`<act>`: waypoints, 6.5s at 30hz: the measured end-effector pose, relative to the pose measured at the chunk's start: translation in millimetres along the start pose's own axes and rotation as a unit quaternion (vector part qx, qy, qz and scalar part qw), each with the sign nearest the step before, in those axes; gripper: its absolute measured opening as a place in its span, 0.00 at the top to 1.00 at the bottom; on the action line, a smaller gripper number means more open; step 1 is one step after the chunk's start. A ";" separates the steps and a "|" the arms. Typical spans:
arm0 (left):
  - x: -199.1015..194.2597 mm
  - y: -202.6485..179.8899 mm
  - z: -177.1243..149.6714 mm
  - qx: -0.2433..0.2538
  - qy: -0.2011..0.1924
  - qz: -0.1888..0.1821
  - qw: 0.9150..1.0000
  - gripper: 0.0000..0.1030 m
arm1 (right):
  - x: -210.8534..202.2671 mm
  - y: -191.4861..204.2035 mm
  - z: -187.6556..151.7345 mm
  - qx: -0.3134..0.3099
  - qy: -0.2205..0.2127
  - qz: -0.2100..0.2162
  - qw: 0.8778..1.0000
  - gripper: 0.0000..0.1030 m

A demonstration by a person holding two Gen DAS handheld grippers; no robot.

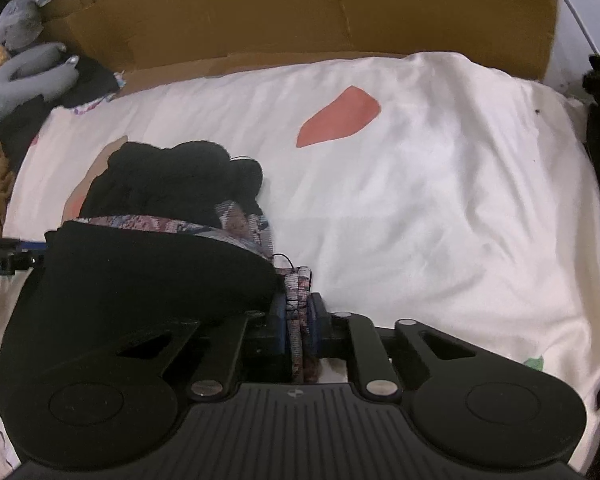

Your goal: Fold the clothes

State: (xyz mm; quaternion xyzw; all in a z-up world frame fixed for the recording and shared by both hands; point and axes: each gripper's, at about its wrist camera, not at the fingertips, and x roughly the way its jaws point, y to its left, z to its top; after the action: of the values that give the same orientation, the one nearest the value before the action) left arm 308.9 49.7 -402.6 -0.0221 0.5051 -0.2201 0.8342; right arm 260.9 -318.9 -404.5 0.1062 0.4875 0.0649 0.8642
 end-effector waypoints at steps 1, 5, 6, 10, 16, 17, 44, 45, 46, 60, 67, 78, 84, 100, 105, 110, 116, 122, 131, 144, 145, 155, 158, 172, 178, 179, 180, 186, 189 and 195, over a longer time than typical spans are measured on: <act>0.7 -1.1 0.7 0.002 0.002 0.001 1.000 0.52 | 0.2 0.0 0.1 0.000 -0.001 0.000 1.000 0.93; 2.2 -2.3 2.3 0.002 0.001 0.005 1.000 0.54 | -2.7 -8.5 -1.1 0.029 -0.009 0.013 0.999 0.95; 1.8 -3.7 1.9 0.005 0.001 0.010 1.000 0.62 | -4.5 -10.1 -1.3 0.036 -0.011 0.014 0.999 0.95; -9.7 -7.3 2.2 0.005 -0.006 0.007 1.000 0.92 | -18.7 -11.4 0.9 0.044 -0.026 0.005 0.999 0.95; -34.7 -9.3 8.0 0.001 -0.034 0.007 0.999 0.93 | -57.6 -20.3 5.1 0.071 -0.062 -0.004 0.996 0.96; -38.8 -9.7 10.3 0.001 -0.038 0.006 0.999 0.93 | -63.3 -22.2 4.9 0.076 -0.066 -0.002 0.995 0.96; -25.1 -35.5 69.5 -0.005 -0.078 0.019 0.997 0.94 | -78.9 -42.6 24.4 0.144 -0.103 -0.044 0.983 0.96; -21.5 -36.1 71.3 -0.003 -0.076 0.021 0.997 0.94 | -77.7 -43.9 25.2 0.147 -0.102 -0.045 0.983 0.96; -18.3 -36.0 72.6 -0.003 -0.073 0.023 0.997 0.94 | -76.5 -45.0 25.8 0.150 -0.101 -0.046 0.982 0.96; 29.2 -24.2 85.3 -0.001 -0.025 0.013 1.000 0.87 | -38.0 -57.7 32.9 0.153 -0.061 -0.070 0.984 0.92; 11.5 -8.2 82.2 -0.020 -0.042 0.025 0.999 0.81 | -52.6 -62.0 30.9 0.160 -0.071 -0.061 0.983 0.80; -49.2 10.9 37.2 -0.041 -0.036 0.079 0.995 0.75 | -85.6 -44.1 3.6 0.168 -0.074 -0.019 0.983 0.73; -75.8 10.9 -5.1 -0.067 -0.032 0.107 0.991 0.65 | -101.8 -33.2 -16.7 0.159 -0.061 -0.014 0.985 0.73; -71.8 12.1 -57.2 -0.173 -0.023 0.056 0.983 0.51 | -115.0 -21.9 -102.7 0.213 0.000 0.009 0.977 0.61; -61.5 12.2 -60.4 -0.181 -0.025 0.046 0.982 0.65 | -105.0 -14.4 -115.1 0.209 0.025 0.026 0.977 0.61; -66.2 14.9 -62.8 -0.190 -0.042 0.034 0.980 0.94 | -99.5 -8.0 -116.1 0.205 0.029 0.043 0.977 0.62; -75.5 23.5 -60.4 -0.198 -0.060 0.026 0.978 0.95 | -87.5 -9.3 -121.3 0.207 0.043 0.045 0.976 0.81; -75.9 31.4 -67.3 -0.221 -0.074 0.035 0.972 0.95 | -87.4 -9.7 -123.2 0.202 0.036 0.042 0.978 0.96; -91.3 49.5 -62.6 -0.235 -0.107 0.085 0.962 1.00 | -94.2 -11.0 -114.8 0.199 0.022 0.028 0.979 0.98; -100.2 31.3 -96.3 -0.227 -0.044 0.029 0.973 0.91 | -110.4 -18.2 -119.3 0.231 0.009 0.027 0.972 0.82; -100.8 28.7 -99.5 -0.225 -0.039 0.025 0.973 0.91 | -111.1 -19.6 -121.9 0.238 0.010 0.031 0.971 0.77; -87.7 8.0 -124.2 -0.201 0.010 -0.007 0.979 0.87 | -86.7 -30.5 -151.8 0.345 0.041 0.107 0.932 0.64; -82.2 0.6 -125.7 -0.181 0.016 -0.013 0.983 0.87 | -74.0 -38.4 -163.0 0.404 0.041 0.144 0.903 0.56; -64.7 -19.3 -124.0 -0.086 0.032 -0.036 0.995 0.87 | -63.7 -35.8 -164.7 0.441 0.025 0.132 0.887 0.88; -70.5 -20.3 -121.5 -0.067 0.009 -0.024 0.997 0.97 | -71.9 -36.9 -159.5 0.422 0.016 0.128 0.898 0.93; -74.2 -18.4 -122.0 -0.072 0.003 -0.019 0.997 0.97 | -72.9 -36.4 -158.2 0.419 0.014 0.126 0.899 0.93; -78.2 -15.5 -122.4 -0.080 -0.003 -0.015 0.997 0.98 | -73.7 -36.1 -157.1 0.416 0.014 0.125 0.900 0.93; -94.2 -5.8 -122.5 -0.088 -0.017 0.012 0.996 1.00 | -76.9 -36.8 -155.3 0.409 0.012 0.119 0.904 0.94; -93.5 3.9 -126.8 -0.110 -0.013 0.032 0.993 1.00 | -76.6 -39.2 -156.1 0.412 0.010 0.112 0.904 0.94; -99.5 19.2 -130.7 -0.166 -0.007 -0.009 0.986 0.98 | -75.8 -39.8 -158.3 0.419 0.013 0.120 0.900 0.90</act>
State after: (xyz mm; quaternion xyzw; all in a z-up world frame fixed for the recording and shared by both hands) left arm 165.0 130.1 -388.6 -0.1667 0.5284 -0.1403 0.8206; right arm 86.6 -354.7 -431.0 0.5149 0.4648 -0.0407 0.7192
